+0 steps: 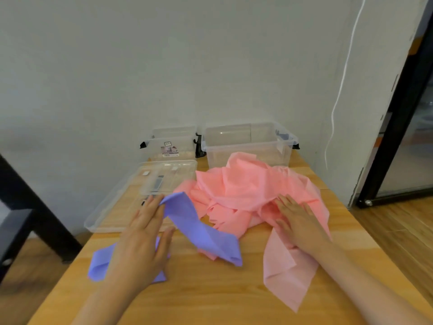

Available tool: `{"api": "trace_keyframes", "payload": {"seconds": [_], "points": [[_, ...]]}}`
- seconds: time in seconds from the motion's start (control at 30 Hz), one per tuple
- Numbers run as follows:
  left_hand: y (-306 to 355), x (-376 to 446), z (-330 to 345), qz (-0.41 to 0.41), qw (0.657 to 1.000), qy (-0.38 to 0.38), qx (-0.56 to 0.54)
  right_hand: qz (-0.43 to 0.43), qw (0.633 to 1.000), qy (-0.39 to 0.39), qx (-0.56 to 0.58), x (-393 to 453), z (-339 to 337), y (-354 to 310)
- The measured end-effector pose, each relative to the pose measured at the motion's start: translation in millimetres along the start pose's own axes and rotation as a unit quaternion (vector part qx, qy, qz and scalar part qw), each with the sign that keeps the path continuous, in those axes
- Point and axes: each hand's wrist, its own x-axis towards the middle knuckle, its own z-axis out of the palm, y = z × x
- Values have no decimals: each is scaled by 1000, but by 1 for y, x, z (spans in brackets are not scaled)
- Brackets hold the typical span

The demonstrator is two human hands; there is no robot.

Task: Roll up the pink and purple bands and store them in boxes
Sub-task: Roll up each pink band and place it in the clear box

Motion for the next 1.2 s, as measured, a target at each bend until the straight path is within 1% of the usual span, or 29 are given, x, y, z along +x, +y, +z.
{"api": "trace_keyframes", "payload": {"seconds": [0.07, 0.1, 0.17, 0.23, 0.27, 0.33, 0.37, 0.4, 0.43, 0.47, 0.5, 0.53, 0.57, 0.6, 0.67, 0.7, 0.73, 0.77, 0.8, 0.83, 0.87, 0.9, 0.97, 1.0, 1.07, 1.13, 1.2], "points": [[-21, -11, -15, -27, 998, -14, 61, 13, 1000, -1, 5, 10, -3, 1], [-33, -18, -16, -53, 993, -37, 98, 21, 1000, 7, 16, 16, -7, 0], [-47, -31, -9, -106, 976, -111, 156, 48, 998, 25, 36, 32, -9, -2], [-53, -43, 8, -119, 963, -180, 160, 68, 997, 9, 18, 43, -11, -8], [-54, -49, 16, -122, 957, -206, 161, 71, 997, 14, 12, 45, -10, -12], [-55, -60, 31, -114, 950, -235, 169, 39, 993, 102, 40, 43, -8, -19], [-53, -63, 38, -94, 952, -231, 180, 2, 985, 162, 59, 40, -10, -24], [-50, -66, 45, -75, 952, -232, 182, -29, 977, 200, 63, 37, -10, -29], [-49, -69, 49, -68, 947, -248, 192, -62, 975, 202, 60, 35, -9, -35], [-50, -72, 55, -60, 941, -260, 209, -88, 980, 170, 50, 34, -10, -39], [-52, -73, 57, -61, 937, -267, 216, -105, 987, 116, 35, 34, -10, -42], [-56, -71, 58, -58, 940, -253, 223, -108, 991, 73, 20, 37, -10, -42], [-55, -66, 55, -56, 946, -226, 223, -100, 994, 53, 13, 43, -12, -38], [-53, -58, 53, -35, 960, -178, 215, -74, 996, 46, 15, 50, -16, -30], [-35, -38, 45, 12, 981, -90, 169, -9, 997, 60, 37, 68, -26, -8], [-18, -28, 43, 27, 988, -66, 138, 7, 998, 49, 36, 76, -32, 3], [4, -15, 41, 49, 992, -57, 101, 0, 999, 13, 34, 82, -36, 11], [27, -2, 43, 82, 993, -53, 70, -20, 999, -36, 28, 87, -36, 15], [49, 13, 49, 118, 990, -75, 34, -38, 996, -79, 15, 88, -34, 13], [67, 28, 60, 146, 981, -128, 1, -52, 993, -103, 1, 87, -29, 12], [80, 43, 73, 166, 968, -190, -4, -50, 994, -95, 19, 85, -21, 13], [86, 56, 92, 176, 954, -243, 2, -46, 996, -54, 50, 85, -15, 17], [88, 79, 126, 212, 933, -287, 44, -19, 996, 56, 72, 84, -14, 28], [88, 91, 140, 217, 930, -292, 57, 9, 992, 102, 78, 87, -20, 35], [87, 111, 159, 219, 927, -293, 78, 45, 971, 195, 131, 100, -38, 51], [88, 133, 167, 209, 928, -288, 113, 85, 939, 267, 200, 117, -64, 57], [89, 160, 172, 179, 938, -265, 137, 117, 905, 315, 260, 137, -84, 62]]}}
